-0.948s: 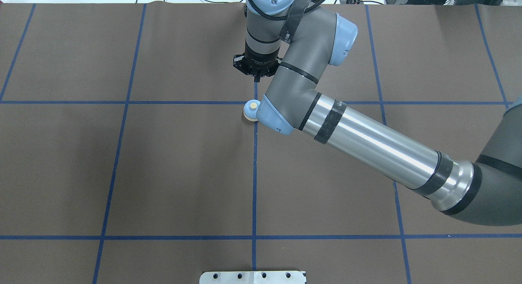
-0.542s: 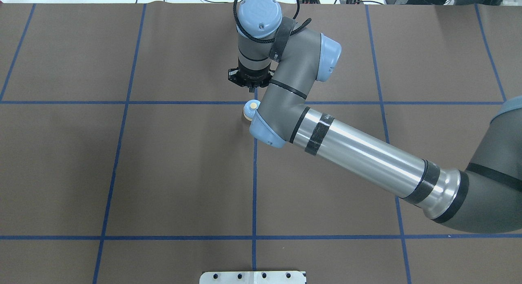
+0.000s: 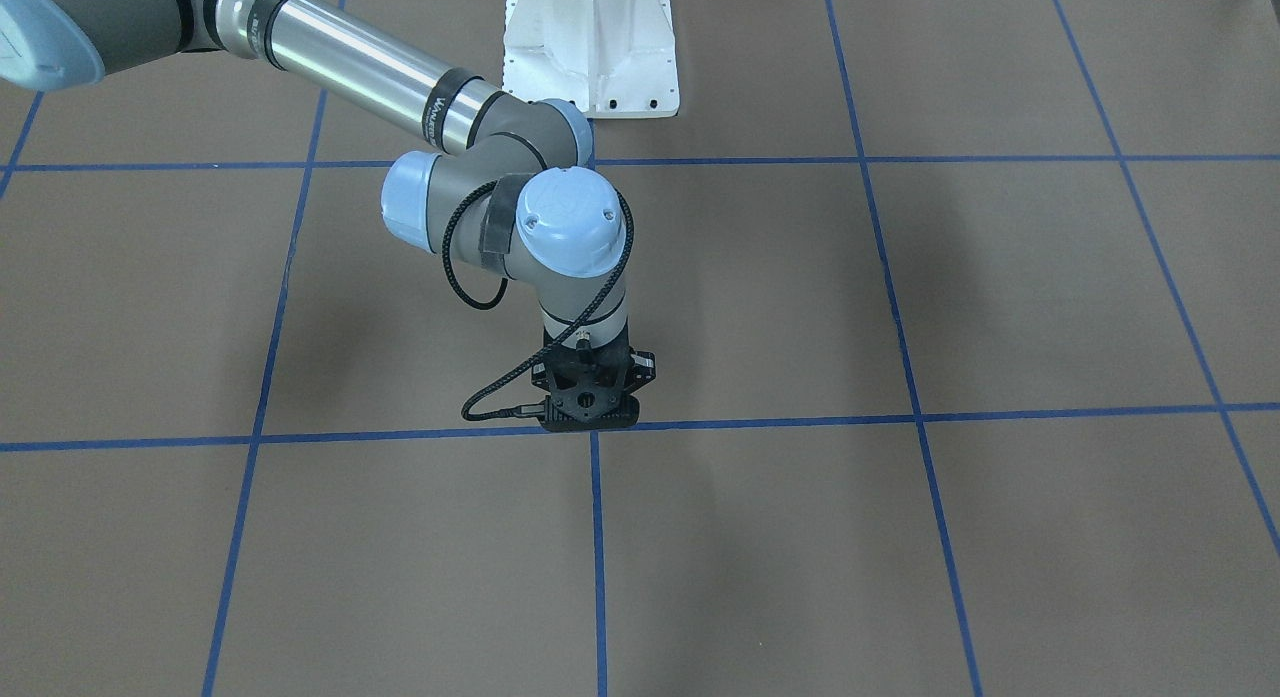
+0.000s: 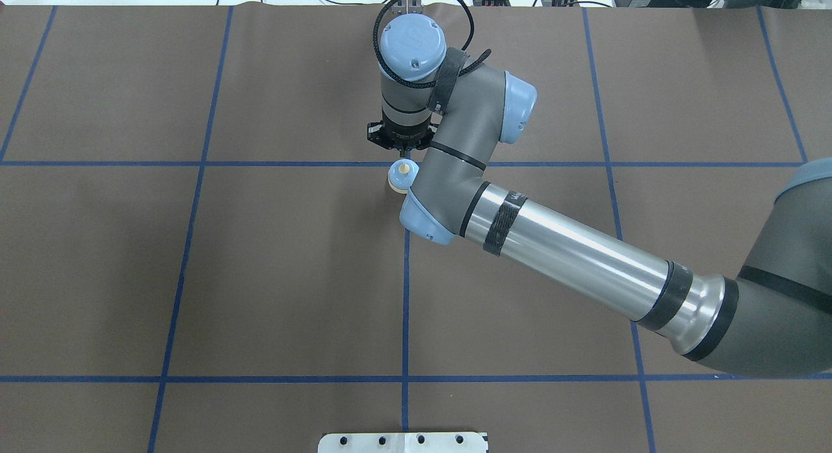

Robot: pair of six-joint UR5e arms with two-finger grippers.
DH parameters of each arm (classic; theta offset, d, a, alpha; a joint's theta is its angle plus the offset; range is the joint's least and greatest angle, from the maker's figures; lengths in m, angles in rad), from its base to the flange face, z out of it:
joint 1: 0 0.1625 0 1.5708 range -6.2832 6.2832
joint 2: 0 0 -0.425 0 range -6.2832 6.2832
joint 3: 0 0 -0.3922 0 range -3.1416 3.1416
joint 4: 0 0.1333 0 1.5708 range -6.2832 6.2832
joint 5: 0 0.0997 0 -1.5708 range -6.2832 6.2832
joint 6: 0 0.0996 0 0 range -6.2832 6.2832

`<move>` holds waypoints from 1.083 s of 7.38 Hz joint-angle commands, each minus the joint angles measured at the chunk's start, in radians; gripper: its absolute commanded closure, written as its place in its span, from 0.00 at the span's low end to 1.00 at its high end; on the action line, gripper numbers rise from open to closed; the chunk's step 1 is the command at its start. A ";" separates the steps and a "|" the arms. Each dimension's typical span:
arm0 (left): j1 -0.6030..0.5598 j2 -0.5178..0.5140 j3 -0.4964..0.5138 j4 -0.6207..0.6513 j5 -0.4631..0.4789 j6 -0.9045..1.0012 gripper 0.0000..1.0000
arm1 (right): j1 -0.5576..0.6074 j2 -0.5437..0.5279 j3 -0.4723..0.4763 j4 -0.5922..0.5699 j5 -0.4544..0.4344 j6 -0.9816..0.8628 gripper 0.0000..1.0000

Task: Place and press bell with both arms
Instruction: 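Press down on the bell's top with the right gripper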

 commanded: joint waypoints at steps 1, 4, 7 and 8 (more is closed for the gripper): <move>-0.001 0.001 0.001 0.000 0.000 0.000 0.01 | -0.007 0.000 -0.005 0.004 -0.001 0.001 1.00; 0.001 0.002 0.001 0.000 0.000 0.000 0.01 | -0.019 -0.006 -0.004 0.002 -0.001 0.001 1.00; 0.001 0.002 0.001 0.000 0.002 0.000 0.01 | -0.024 -0.011 -0.004 0.001 -0.001 0.002 1.00; 0.001 0.004 0.001 0.000 0.002 0.000 0.01 | -0.024 -0.015 -0.004 0.002 -0.001 0.002 1.00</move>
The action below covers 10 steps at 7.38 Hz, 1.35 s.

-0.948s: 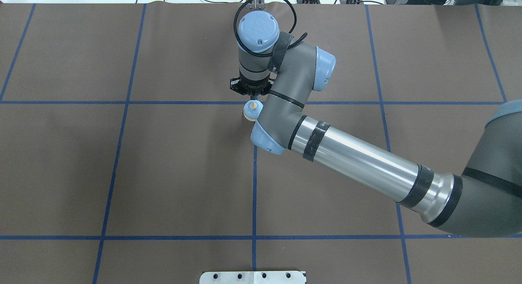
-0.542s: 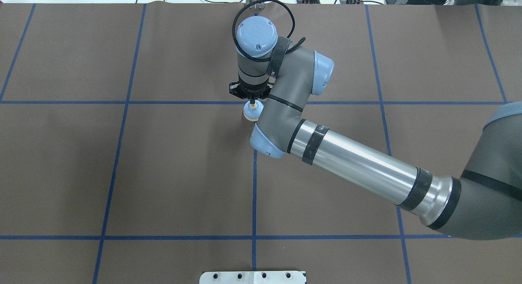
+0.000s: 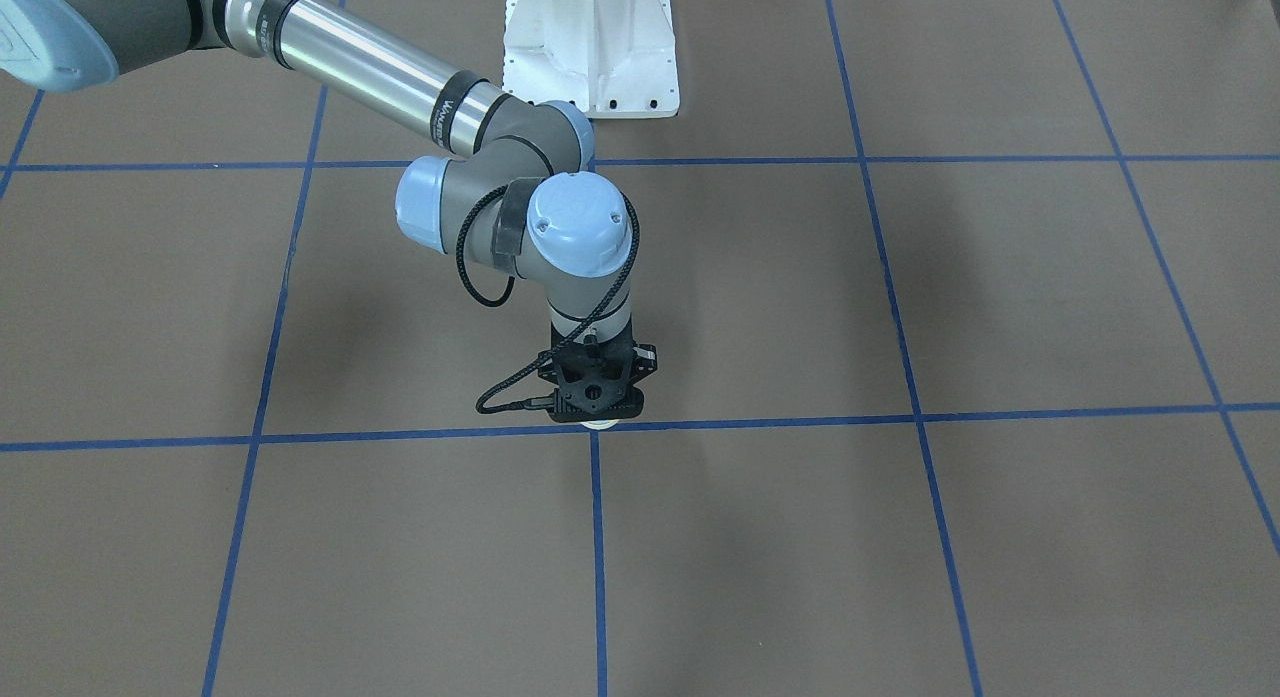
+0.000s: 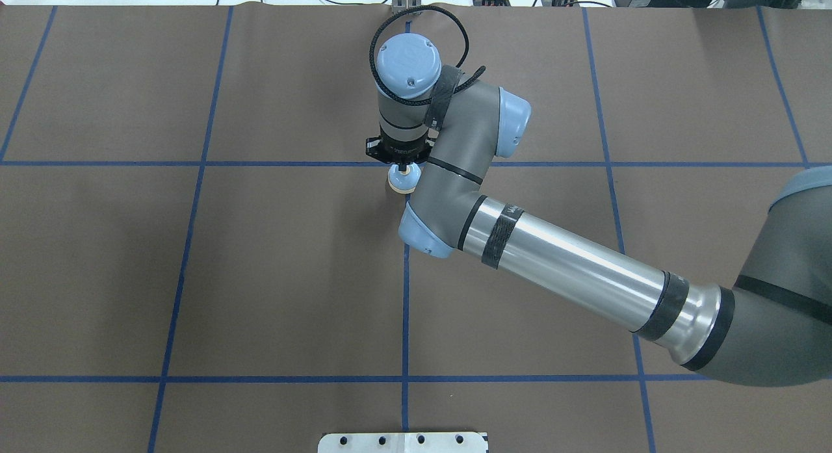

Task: Place and press bell with both arms
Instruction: 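Press down on the bell's top with the right gripper, then lift the right gripper off the bell and withdraw it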

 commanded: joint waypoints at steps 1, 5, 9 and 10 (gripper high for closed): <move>0.000 0.001 0.000 0.000 0.001 0.000 0.01 | -0.001 -0.005 -0.001 0.000 0.000 0.000 1.00; 0.000 0.000 0.000 -0.002 0.001 0.000 0.01 | 0.036 0.004 0.084 -0.047 0.037 0.005 1.00; -0.012 0.019 -0.002 0.006 -0.010 0.003 0.01 | 0.222 -0.286 0.522 -0.286 0.167 -0.155 0.00; -0.023 0.035 -0.003 0.005 -0.013 0.005 0.01 | 0.290 -0.410 0.604 -0.293 0.214 -0.289 0.00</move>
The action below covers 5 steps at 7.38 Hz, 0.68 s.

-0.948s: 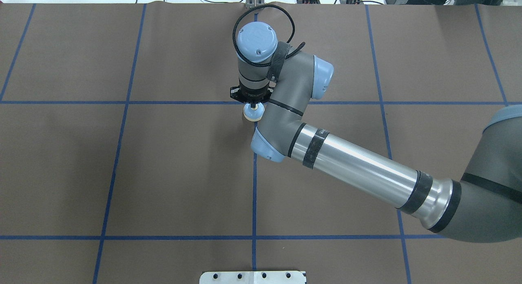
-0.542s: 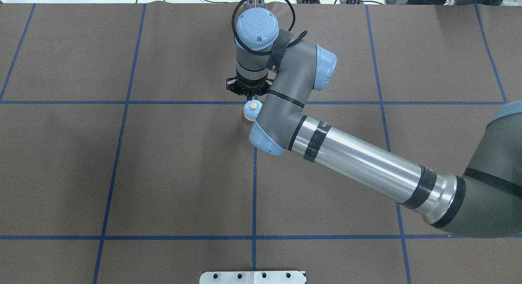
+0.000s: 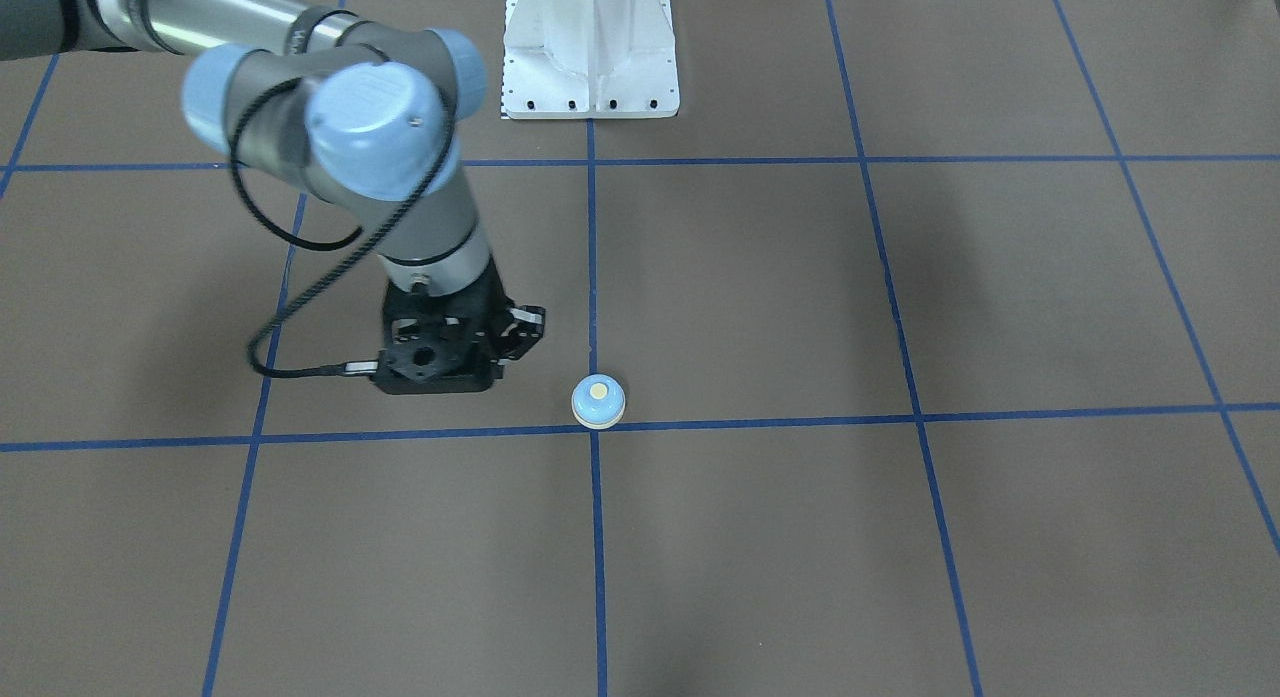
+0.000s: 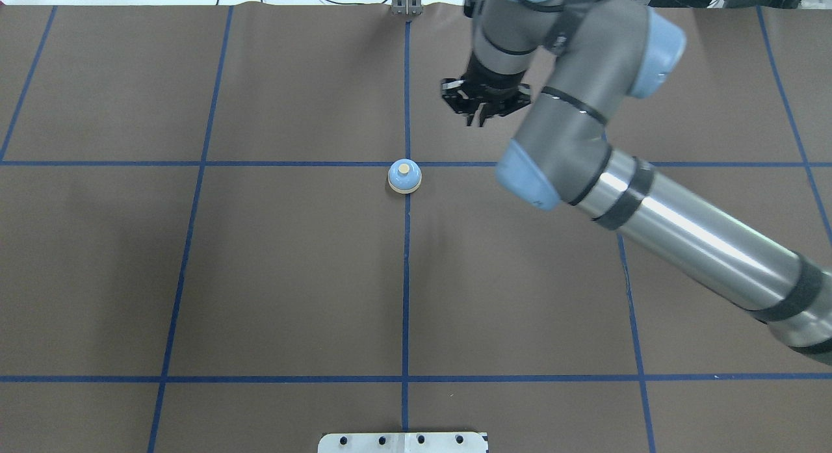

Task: Place and press bell with both arms
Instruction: 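Lift the right gripper off the bell and withdraw it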

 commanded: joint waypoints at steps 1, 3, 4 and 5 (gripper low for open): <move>-0.012 0.055 -0.026 0.002 -0.006 0.000 0.01 | 0.149 -0.241 0.160 -0.018 0.086 -0.241 0.00; -0.024 0.089 -0.041 0.002 -0.056 0.000 0.01 | 0.258 -0.365 0.188 -0.018 0.122 -0.421 0.00; -0.036 0.101 -0.043 0.002 -0.066 0.000 0.01 | 0.302 -0.442 0.199 -0.018 0.122 -0.541 0.00; -0.047 0.103 -0.043 0.002 -0.067 0.000 0.01 | 0.366 -0.520 0.199 -0.018 0.126 -0.679 0.00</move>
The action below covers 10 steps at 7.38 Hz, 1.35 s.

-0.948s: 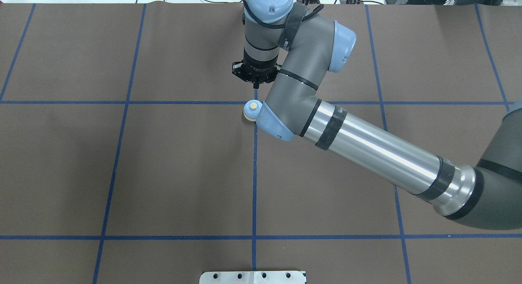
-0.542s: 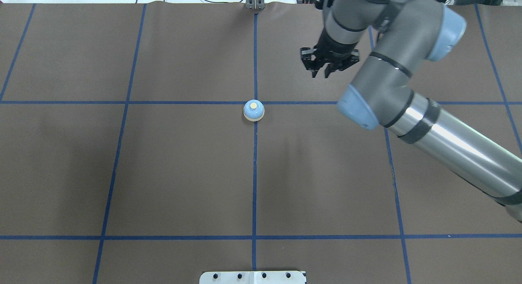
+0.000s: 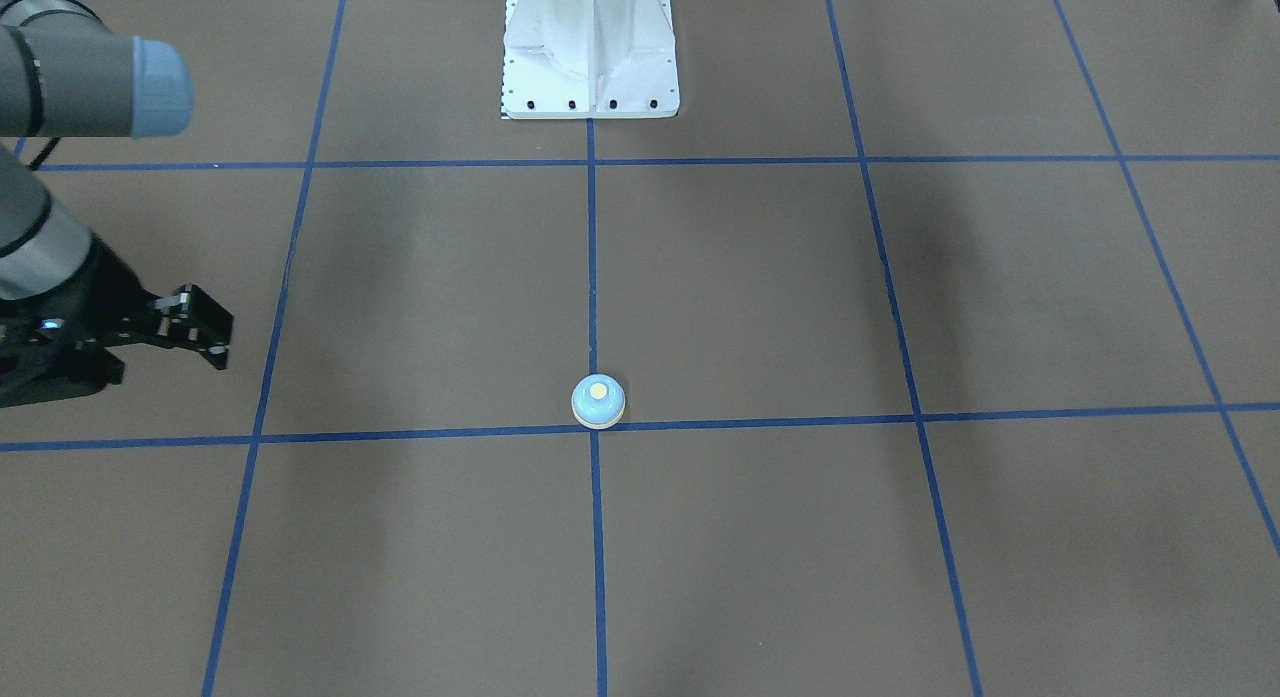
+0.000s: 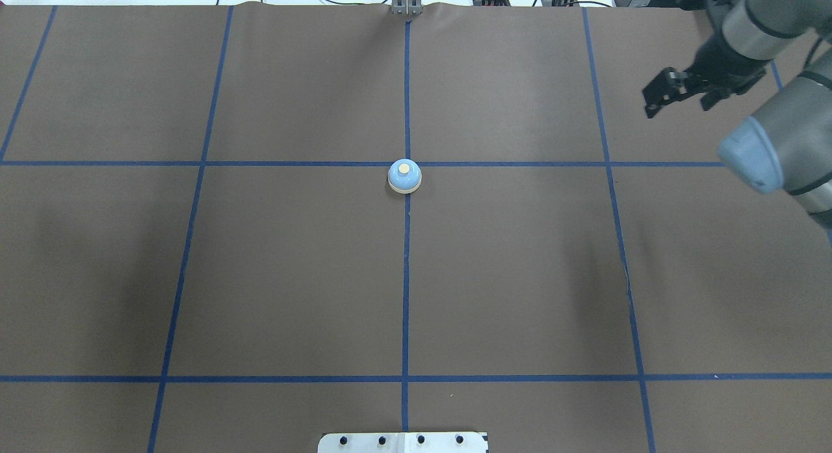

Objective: Place and press bell with both arms

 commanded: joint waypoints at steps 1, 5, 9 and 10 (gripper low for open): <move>-0.017 0.025 -0.005 0.000 -0.011 0.000 0.01 | 0.146 -0.179 0.007 0.000 0.050 -0.293 0.00; -0.089 0.128 -0.144 0.111 -0.057 -0.002 0.00 | 0.341 -0.439 0.010 0.006 0.128 -0.579 0.00; -0.090 0.141 -0.193 0.218 -0.046 -0.005 0.00 | 0.344 -0.482 -0.001 0.006 0.130 -0.579 0.00; -0.090 0.142 -0.187 0.218 -0.046 -0.005 0.00 | 0.349 -0.486 0.014 0.005 0.130 -0.572 0.00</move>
